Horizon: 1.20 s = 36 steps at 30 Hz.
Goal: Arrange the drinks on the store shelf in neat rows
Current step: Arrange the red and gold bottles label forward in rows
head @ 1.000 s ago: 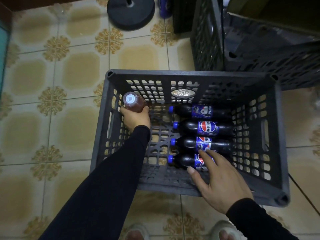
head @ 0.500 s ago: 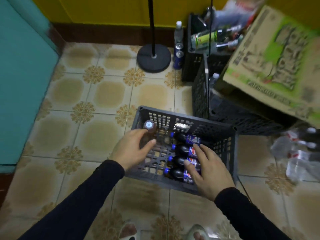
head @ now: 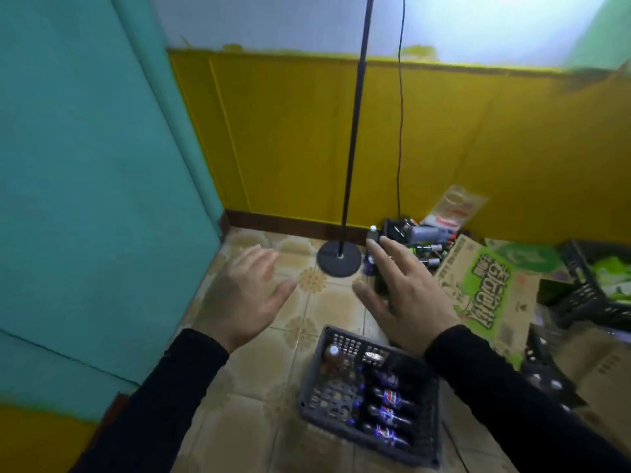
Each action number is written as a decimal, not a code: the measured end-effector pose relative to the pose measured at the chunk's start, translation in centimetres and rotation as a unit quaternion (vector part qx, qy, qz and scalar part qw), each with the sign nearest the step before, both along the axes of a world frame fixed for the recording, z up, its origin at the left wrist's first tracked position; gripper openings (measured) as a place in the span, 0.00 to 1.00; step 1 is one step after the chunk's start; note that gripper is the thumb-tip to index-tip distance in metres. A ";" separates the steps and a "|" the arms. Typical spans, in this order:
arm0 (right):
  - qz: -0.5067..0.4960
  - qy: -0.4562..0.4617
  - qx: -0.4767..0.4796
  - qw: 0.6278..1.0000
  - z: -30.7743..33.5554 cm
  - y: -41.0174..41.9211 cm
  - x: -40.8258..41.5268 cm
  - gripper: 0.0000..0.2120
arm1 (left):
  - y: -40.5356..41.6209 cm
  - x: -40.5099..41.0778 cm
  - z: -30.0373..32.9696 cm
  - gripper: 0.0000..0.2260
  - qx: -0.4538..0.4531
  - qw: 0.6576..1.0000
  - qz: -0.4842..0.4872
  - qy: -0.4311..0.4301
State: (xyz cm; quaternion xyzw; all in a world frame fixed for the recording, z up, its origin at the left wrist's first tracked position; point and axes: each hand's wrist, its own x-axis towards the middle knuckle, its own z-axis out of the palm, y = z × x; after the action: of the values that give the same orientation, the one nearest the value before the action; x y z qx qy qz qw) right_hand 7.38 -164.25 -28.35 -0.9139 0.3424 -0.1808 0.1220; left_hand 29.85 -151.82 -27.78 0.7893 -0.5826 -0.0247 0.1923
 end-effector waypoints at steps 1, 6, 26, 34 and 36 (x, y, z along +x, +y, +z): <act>0.015 -0.018 -0.010 1.000 2.4 0.9 0.3 0.35 | 1.5 0.0 2.3 0.33 -0.014 1.000 0.010 -0.002; 0.085 -0.098 -0.030 0.991 10.4 6.6 0.7 0.35 | 10.8 -1.8 11.1 0.30 -0.082 0.991 0.097 -0.041; 0.493 -0.192 -0.032 0.848 21.9 44.3 5.2 0.34 | 60.7 -21.0 24.4 0.29 -0.164 0.794 0.554 -0.191; 0.610 -0.231 -0.033 0.757 23.6 67.2 6.1 0.31 | 80.9 -27.3 25.9 0.29 -0.121 0.714 0.656 -0.212; 0.627 -0.222 -0.020 0.747 23.9 72.0 6.2 0.32 | 84.9 -28.1 26.3 0.31 -0.107 0.706 0.671 -0.200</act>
State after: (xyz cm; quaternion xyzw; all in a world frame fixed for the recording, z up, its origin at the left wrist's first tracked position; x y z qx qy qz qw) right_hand 13.62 -92.24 -4.49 -0.8592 -0.3477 -0.2688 0.2619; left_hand 1.72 -66.96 -1.52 0.9325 0.0771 0.3318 0.1199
